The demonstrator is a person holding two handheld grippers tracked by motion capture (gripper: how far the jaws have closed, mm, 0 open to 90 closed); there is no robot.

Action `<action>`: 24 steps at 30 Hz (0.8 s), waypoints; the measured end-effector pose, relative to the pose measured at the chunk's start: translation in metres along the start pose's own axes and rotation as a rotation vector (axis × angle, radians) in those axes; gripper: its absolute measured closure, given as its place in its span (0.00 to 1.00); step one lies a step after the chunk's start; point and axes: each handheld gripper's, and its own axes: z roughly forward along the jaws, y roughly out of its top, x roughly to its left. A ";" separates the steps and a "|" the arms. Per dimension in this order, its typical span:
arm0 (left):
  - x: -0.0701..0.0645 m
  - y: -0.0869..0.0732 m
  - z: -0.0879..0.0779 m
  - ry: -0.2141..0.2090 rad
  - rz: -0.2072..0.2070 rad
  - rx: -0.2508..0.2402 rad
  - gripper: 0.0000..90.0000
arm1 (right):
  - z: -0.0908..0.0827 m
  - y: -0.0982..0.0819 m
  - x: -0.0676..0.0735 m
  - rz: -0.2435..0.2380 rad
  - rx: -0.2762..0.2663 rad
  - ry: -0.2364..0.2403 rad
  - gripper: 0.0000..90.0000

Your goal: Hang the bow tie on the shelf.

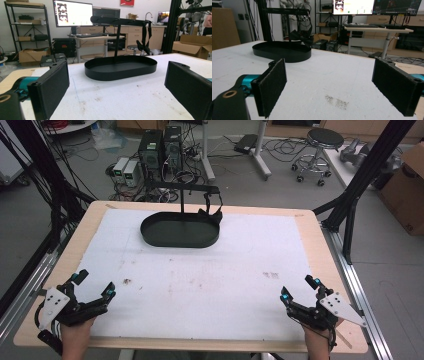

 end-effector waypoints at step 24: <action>0.001 0.001 -0.001 0.003 -0.002 -0.002 0.07 | -0.004 0.006 -0.001 -0.016 -0.020 0.009 0.13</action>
